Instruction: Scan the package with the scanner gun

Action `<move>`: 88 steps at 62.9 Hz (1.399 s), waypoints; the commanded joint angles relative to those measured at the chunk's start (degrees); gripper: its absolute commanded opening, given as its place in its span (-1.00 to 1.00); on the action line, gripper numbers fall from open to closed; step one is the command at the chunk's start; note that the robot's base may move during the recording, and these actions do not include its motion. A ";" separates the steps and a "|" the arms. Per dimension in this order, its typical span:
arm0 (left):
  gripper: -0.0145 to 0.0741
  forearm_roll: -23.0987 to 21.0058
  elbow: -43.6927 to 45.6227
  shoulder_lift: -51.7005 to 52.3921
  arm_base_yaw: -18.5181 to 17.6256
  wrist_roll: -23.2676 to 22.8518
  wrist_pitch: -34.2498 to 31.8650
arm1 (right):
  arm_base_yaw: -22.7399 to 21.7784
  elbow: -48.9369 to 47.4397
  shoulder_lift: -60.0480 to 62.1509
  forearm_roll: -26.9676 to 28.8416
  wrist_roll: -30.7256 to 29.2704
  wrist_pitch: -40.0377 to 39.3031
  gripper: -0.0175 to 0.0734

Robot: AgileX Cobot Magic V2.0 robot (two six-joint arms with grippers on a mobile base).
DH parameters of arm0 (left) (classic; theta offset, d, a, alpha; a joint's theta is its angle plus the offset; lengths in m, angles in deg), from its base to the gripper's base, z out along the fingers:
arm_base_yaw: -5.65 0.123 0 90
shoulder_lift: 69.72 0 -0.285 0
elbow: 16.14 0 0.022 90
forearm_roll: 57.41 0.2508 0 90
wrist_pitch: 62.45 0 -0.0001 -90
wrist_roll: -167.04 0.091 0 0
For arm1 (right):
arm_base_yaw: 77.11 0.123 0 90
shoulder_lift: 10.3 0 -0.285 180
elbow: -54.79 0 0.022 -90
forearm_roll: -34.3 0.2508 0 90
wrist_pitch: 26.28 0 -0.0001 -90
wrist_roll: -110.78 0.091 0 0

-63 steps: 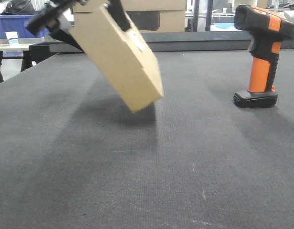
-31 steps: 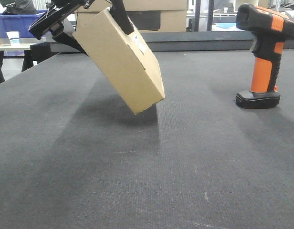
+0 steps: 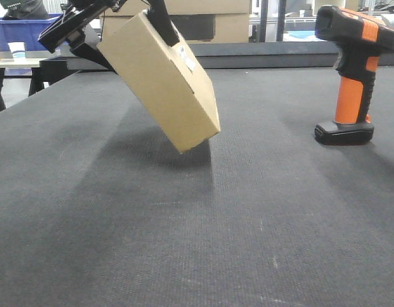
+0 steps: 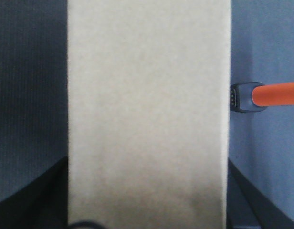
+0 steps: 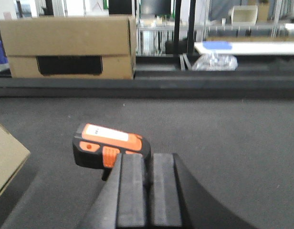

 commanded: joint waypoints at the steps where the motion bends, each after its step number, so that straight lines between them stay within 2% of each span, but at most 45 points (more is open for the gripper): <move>1: -0.92 0.29 0.17 0.25 -0.30 -0.06 -2.20 | 0.04 -0.45 -5.92 2.13 0.26 -6.41 -0.98; 8: -0.92 1.85 0.17 0.25 -0.30 -0.06 -3.68 | 0.04 -0.45 -13.04 2.13 1.01 -11.11 -0.98; 14: -0.92 2.26 0.17 0.25 -0.30 -0.06 -6.90 | 0.18 -0.35 -19.94 2.13 10.07 -19.06 -0.98; 17: -0.92 2.36 0.17 0.25 -0.30 -0.06 -8.77 | 0.18 -0.35 -22.84 2.13 12.11 -22.92 -0.98; 26: -0.92 3.41 0.17 0.25 -0.30 -0.06 -12.93 | 1.58 0.44 -31.36 1.24 11.99 -31.43 -0.98; 38: -0.92 3.67 0.17 0.25 -0.30 0.05 -12.65 | 6.54 2.73 -40.60 1.24 11.99 -44.69 -0.98; 54: -0.92 4.64 0.17 0.25 -0.30 0.05 -12.78 | 8.62 2.73 -51.46 1.24 12.09 -59.97 -0.98; 76: -0.92 6.04 0.17 0.20 -0.30 0.05 -13.18 | 8.62 0.66 -56.24 1.24 12.09 -59.92 -0.98; 84: -0.92 6.02 0.17 -0.13 -0.30 0.05 -13.18 | 8.62 -1.27 -56.34 1.24 12.09 -56.79 -0.98; 88: -0.92 6.02 0.17 -0.24 -0.30 0.05 -13.18 | 8.62 -2.30 -56.34 1.36 12.09 -54.36 -0.85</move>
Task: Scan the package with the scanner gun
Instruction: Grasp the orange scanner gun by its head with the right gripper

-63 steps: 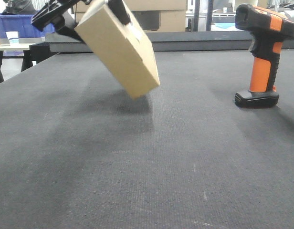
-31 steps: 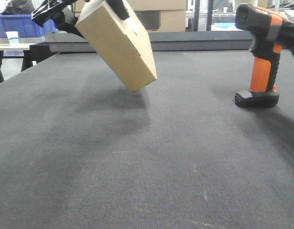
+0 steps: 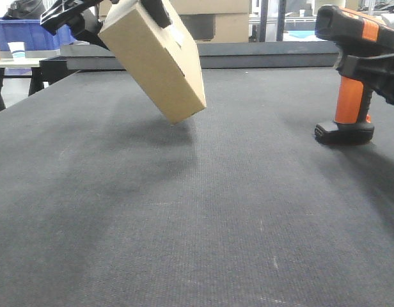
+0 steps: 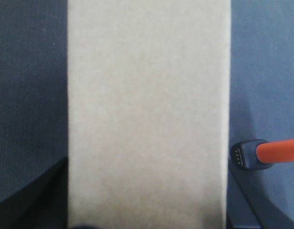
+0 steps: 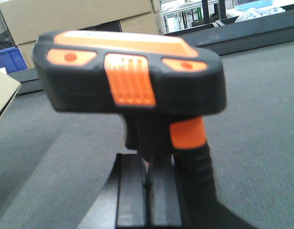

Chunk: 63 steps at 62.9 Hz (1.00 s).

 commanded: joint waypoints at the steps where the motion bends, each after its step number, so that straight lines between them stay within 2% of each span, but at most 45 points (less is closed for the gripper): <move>1: -0.92 -0.01 0.27 -0.11 -0.30 0.05 -1.43 | 0.15 -1.57 -0.12 -0.03 0.13 2.25 -0.78; 7: -0.92 -0.01 0.27 -0.49 -0.30 0.05 -1.30 | 0.15 -2.58 -0.12 0.54 0.13 3.92 -0.33; 10: -0.92 -0.01 0.27 -0.77 -0.30 0.05 -1.31 | 0.15 -2.83 -0.12 0.64 0.13 4.35 0.02; 12: -0.92 -0.01 0.27 -1.01 -0.30 0.05 -1.31 | 0.15 -3.07 -0.12 0.64 0.13 4.49 0.19; 17: -0.92 -0.01 0.27 -1.25 -0.30 0.05 -1.31 | 0.15 -3.06 -0.12 0.64 0.13 4.27 0.56; 19: -0.92 -0.01 0.27 -1.25 -0.30 0.05 -1.31 | 0.15 -3.06 -0.12 0.64 0.13 4.27 0.66; 36: -0.92 -0.01 0.27 -1.25 -0.30 0.05 -1.31 | 0.15 -5.40 -4.33 3.56 0.13 1.94 0.64; 44: -0.92 -0.01 0.27 -1.25 -0.30 0.05 -1.31 | 0.15 -7.40 -6.97 3.56 0.13 -1.83 0.64; 63: -0.92 -0.01 0.27 -1.25 -0.30 0.05 -1.31 | 0.15 -10.68 -7.48 3.83 0.13 -1.19 0.64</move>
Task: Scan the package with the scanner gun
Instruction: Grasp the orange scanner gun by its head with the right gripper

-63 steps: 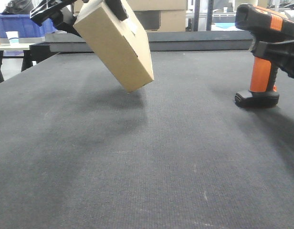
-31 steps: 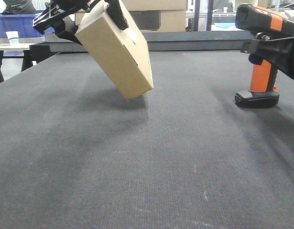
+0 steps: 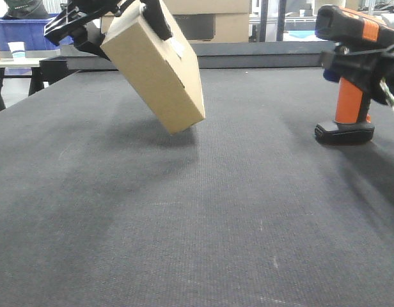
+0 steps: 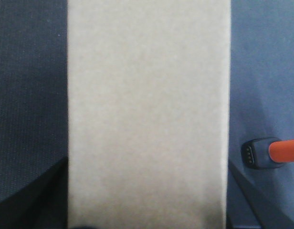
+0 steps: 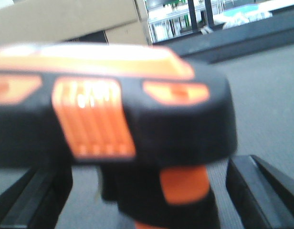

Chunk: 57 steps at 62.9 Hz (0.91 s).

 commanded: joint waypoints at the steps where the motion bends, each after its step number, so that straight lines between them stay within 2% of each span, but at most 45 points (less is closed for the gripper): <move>1: -0.92 -0.15 0.27 0.33 -0.30 0.05 -1.31 | 0.02 -1.00 -0.17 0.38 0.13 -1.50 0.64; 45: -0.92 -0.15 0.27 0.33 -0.30 0.05 -1.31 | 0.02 -1.20 -1.53 0.85 0.03 -3.00 0.63; 53: -0.92 -0.15 0.27 0.33 -0.30 0.05 -1.31 | 0.02 -1.20 -1.53 2.12 0.03 -2.83 0.43; 57: -0.92 -0.15 0.27 0.33 -0.30 0.05 -1.31 | 0.02 -1.20 -1.53 2.84 0.03 -2.37 0.14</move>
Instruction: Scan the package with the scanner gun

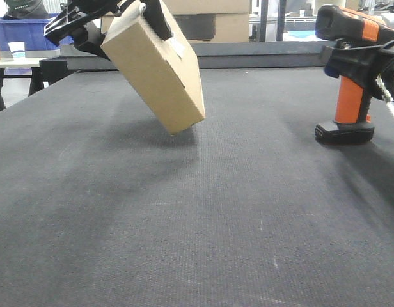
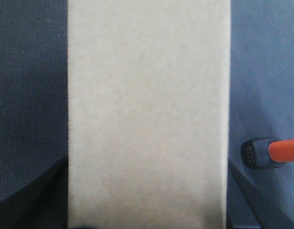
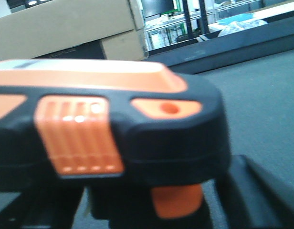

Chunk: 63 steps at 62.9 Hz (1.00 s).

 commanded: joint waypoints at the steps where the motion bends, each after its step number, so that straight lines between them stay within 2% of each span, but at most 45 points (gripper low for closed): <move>1: -0.92 -0.15 0.27 0.33 -0.30 0.05 -1.31 | 0.02 -0.24 -0.17 1.16 0.03 -1.15 0.08; 18: -0.92 -0.15 0.27 0.33 -0.30 0.05 -1.31 | 0.02 -0.24 -0.35 1.16 0.03 -1.27 -0.99; 27: -0.92 -0.15 0.27 0.34 -0.30 0.05 -0.86 | 0.02 -0.24 -0.35 1.16 -1.32 -2.96 -0.97; 43: -0.92 -2.05 0.40 0.34 -0.30 0.05 6.65 | 0.02 -2.97 0.92 1.16 -23.40 -2.96 -0.97; 49: -0.92 -2.17 0.40 0.34 -0.30 0.05 10.16 | 0.02 -4.78 0.92 1.16 -28.84 -2.96 -0.97; 57: -0.92 -2.17 0.40 0.34 -0.30 0.05 11.20 | 0.02 -5.29 0.92 1.41 -35.01 -2.96 -0.97; 63: -0.92 -3.88 0.40 0.34 -0.30 0.05 11.48 | 0.02 -5.29 0.92 2.41 -36.14 -2.96 -0.97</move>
